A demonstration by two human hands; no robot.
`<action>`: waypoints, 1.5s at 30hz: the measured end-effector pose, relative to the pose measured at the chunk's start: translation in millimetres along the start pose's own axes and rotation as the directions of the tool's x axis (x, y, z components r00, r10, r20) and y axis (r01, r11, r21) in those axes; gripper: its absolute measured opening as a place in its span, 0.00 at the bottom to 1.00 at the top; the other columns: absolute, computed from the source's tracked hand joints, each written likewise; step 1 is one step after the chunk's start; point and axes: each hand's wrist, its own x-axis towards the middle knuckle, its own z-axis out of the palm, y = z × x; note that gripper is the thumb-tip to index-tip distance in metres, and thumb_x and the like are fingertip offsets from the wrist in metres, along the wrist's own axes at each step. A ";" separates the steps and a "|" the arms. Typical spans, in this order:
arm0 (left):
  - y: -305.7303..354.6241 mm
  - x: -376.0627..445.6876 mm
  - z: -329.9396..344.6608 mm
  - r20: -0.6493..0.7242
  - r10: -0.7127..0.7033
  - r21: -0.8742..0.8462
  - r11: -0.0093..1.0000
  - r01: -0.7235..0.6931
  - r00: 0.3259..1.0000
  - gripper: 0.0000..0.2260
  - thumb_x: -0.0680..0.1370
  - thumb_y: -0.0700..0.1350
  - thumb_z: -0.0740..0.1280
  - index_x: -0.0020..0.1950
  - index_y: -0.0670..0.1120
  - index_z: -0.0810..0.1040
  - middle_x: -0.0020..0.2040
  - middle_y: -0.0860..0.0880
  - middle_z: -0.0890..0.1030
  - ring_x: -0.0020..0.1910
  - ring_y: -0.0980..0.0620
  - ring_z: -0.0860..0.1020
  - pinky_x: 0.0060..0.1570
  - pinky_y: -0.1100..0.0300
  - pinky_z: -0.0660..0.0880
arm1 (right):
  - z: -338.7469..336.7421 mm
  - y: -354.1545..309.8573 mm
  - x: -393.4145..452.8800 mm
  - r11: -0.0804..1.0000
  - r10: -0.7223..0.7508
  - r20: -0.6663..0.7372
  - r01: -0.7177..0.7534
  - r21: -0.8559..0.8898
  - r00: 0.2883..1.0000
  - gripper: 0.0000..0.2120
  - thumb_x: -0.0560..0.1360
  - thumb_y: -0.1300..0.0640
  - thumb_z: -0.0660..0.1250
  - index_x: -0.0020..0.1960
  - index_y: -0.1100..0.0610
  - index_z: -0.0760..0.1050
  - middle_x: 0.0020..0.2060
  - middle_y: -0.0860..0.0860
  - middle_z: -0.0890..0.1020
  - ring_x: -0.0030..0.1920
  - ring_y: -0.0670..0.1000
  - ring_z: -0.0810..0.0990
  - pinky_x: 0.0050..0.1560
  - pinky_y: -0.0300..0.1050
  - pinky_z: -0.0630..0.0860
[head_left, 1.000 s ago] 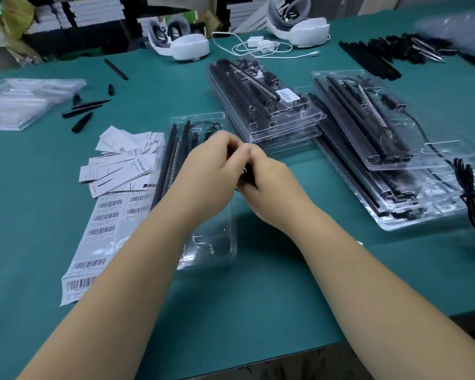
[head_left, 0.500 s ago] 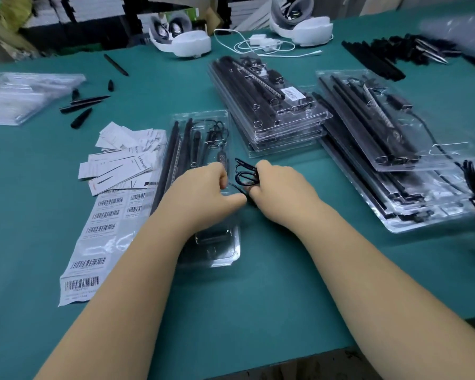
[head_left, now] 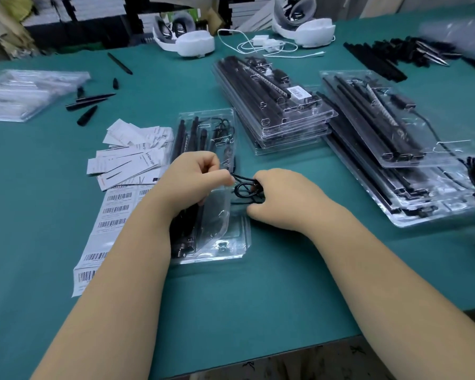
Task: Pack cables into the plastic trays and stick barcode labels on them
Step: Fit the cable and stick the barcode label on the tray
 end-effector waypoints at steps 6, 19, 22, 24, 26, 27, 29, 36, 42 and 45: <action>-2.0 1.9 0.3 0.000 0.011 0.000 1.000 -0.011 1.000 0.15 0.64 0.48 0.71 0.28 0.49 0.64 0.26 0.49 0.66 0.24 0.54 0.65 0.23 0.64 0.67 | 1.4 -5.2 -1.0 0.999 0.015 -0.081 -0.019 -0.051 0.997 0.15 0.72 0.51 0.64 0.33 0.52 0.61 0.36 0.47 0.66 0.42 0.53 0.68 0.31 0.44 0.60; -6.5 3.8 -1.5 -0.007 0.007 -0.095 0.995 -0.008 1.000 0.17 0.64 0.46 0.71 0.28 0.50 0.61 0.25 0.51 0.63 0.25 0.51 0.61 0.24 0.64 0.63 | 1.9 -20.9 2.1 0.901 0.189 -0.147 -0.112 0.419 0.971 0.09 0.76 0.50 0.54 0.53 0.53 0.64 0.38 0.49 0.74 0.41 0.55 0.73 0.36 0.48 0.66; -5.4 5.3 2.0 -0.053 0.033 -0.055 0.998 -0.036 0.998 0.17 0.63 0.46 0.71 0.28 0.50 0.60 0.24 0.54 0.61 0.25 0.53 0.59 0.24 0.65 0.60 | -0.4 -24.3 6.4 0.919 0.177 -0.068 -0.141 0.367 0.982 0.11 0.79 0.53 0.51 0.55 0.58 0.67 0.45 0.51 0.74 0.41 0.54 0.69 0.36 0.45 0.63; -4.4 6.8 5.3 -0.111 0.068 -0.013 0.997 -0.070 0.991 0.17 0.63 0.46 0.71 0.28 0.50 0.60 0.23 0.56 0.61 0.24 0.55 0.58 0.23 0.66 0.60 | -0.9 -25.6 8.0 0.939 0.168 -0.084 -0.134 0.318 0.982 0.07 0.80 0.61 0.51 0.52 0.58 0.67 0.43 0.54 0.70 0.42 0.54 0.67 0.41 0.44 0.63; -4.1 8.5 8.6 -0.163 0.103 0.026 0.995 -0.100 0.981 0.18 0.65 0.43 0.71 0.29 0.50 0.61 0.23 0.57 0.61 0.23 0.56 0.58 0.22 0.68 0.59 | -0.3 -25.5 7.4 0.936 0.161 -0.087 -0.124 0.329 0.983 0.09 0.81 0.61 0.50 0.45 0.59 0.67 0.37 0.53 0.70 0.41 0.54 0.67 0.42 0.44 0.63; -4.1 9.2 9.8 -0.185 0.114 0.044 0.993 -0.108 0.976 0.18 0.66 0.42 0.71 0.29 0.49 0.61 0.22 0.57 0.61 0.23 0.57 0.58 0.21 0.68 0.59 | 1.5 -26.2 6.6 0.932 0.167 -0.096 -0.126 0.340 0.981 0.13 0.81 0.58 0.50 0.41 0.59 0.67 0.34 0.52 0.69 0.40 0.54 0.68 0.39 0.44 0.63; -4.4 11.0 11.1 -0.214 0.121 0.055 0.992 -0.111 0.969 0.18 0.67 0.40 0.71 0.29 0.49 0.61 0.22 0.57 0.61 0.23 0.57 0.58 0.21 0.69 0.59 | 6.9 -28.7 7.7 0.914 0.211 -0.140 -0.144 0.379 0.967 0.15 0.82 0.54 0.50 0.39 0.57 0.64 0.33 0.49 0.68 0.35 0.53 0.68 0.31 0.45 0.61; -5.9 12.5 10.0 -0.189 0.108 -0.007 0.994 -0.112 0.976 0.19 0.66 0.40 0.71 0.29 0.49 0.60 0.23 0.57 0.61 0.22 0.57 0.58 0.21 0.69 0.59 | 9.6 -23.8 11.7 0.903 0.273 -0.217 -0.171 0.394 0.937 0.11 0.80 0.49 0.59 0.53 0.57 0.72 0.41 0.52 0.76 0.43 0.54 0.74 0.34 0.45 0.65; -4.4 14.0 3.2 -0.236 -0.044 -0.347 0.937 -0.042 0.971 0.11 0.64 0.40 0.62 0.29 0.51 0.61 0.26 0.51 0.61 0.24 0.54 0.59 0.24 0.67 0.57 | 8.2 -12.8 9.7 0.919 0.283 -0.238 -0.192 0.343 0.929 0.17 0.79 0.50 0.60 0.46 0.64 0.78 0.35 0.57 0.80 0.41 0.57 0.76 0.35 0.46 0.68; -6.0 13.0 6.2 -0.116 0.053 -0.180 0.981 -0.073 0.992 0.16 0.66 0.47 0.72 0.31 0.50 0.62 0.25 0.55 0.63 0.24 0.56 0.60 0.23 0.66 0.59 | 9.6 -9.8 8.6 0.905 0.296 -0.216 -0.200 0.376 0.931 0.15 0.79 0.51 0.60 0.46 0.62 0.78 0.34 0.54 0.78 0.40 0.56 0.75 0.32 0.44 0.67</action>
